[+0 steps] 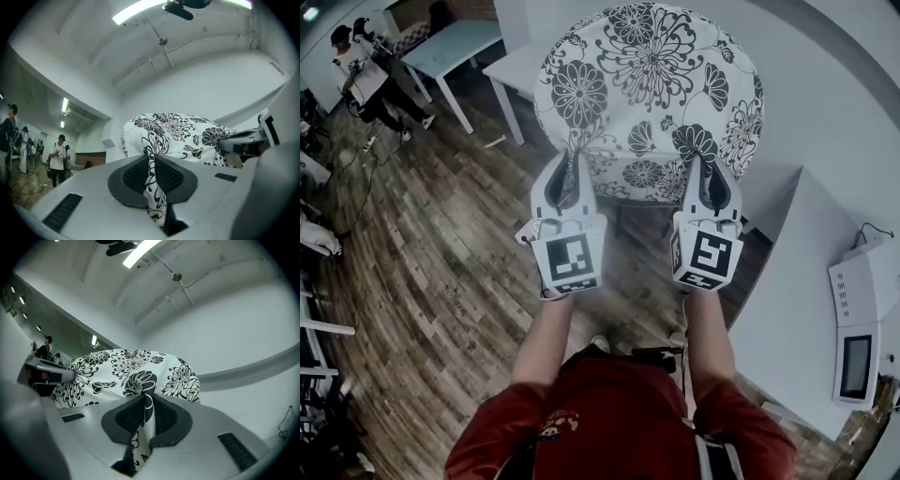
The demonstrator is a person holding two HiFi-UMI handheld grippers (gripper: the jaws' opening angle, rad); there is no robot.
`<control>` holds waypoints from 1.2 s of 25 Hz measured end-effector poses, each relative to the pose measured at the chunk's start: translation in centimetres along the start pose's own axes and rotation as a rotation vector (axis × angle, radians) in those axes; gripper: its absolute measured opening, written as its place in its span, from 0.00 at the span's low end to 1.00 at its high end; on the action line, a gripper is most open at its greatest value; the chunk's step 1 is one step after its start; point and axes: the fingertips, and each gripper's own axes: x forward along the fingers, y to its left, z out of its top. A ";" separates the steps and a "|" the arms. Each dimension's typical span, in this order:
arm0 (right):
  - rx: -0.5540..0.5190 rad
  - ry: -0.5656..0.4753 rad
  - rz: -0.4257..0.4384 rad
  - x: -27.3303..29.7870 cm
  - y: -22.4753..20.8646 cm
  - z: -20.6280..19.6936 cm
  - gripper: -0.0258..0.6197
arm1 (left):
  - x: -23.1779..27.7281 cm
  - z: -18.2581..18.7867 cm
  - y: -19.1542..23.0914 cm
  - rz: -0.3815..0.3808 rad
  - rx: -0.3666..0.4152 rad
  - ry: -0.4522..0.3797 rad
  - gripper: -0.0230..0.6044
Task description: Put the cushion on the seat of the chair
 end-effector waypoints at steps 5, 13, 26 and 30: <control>-0.010 -0.001 -0.030 0.3 0.3 -0.5 0.11 | 0.8 -0.4 0.4 -0.029 -0.002 -0.019 0.11; -0.024 -0.037 -0.071 0.5 0.6 -0.9 0.11 | 1.4 -1.3 0.7 -0.066 -0.002 -0.060 0.11; -0.050 -0.103 -0.113 0.6 0.8 -1.3 0.11 | 2.2 -2.3 0.7 -0.088 -0.014 -0.133 0.11; -0.038 -0.134 -0.102 1.1 0.7 -1.6 0.11 | 2.4 -2.2 0.8 -0.066 -0.023 -0.161 0.11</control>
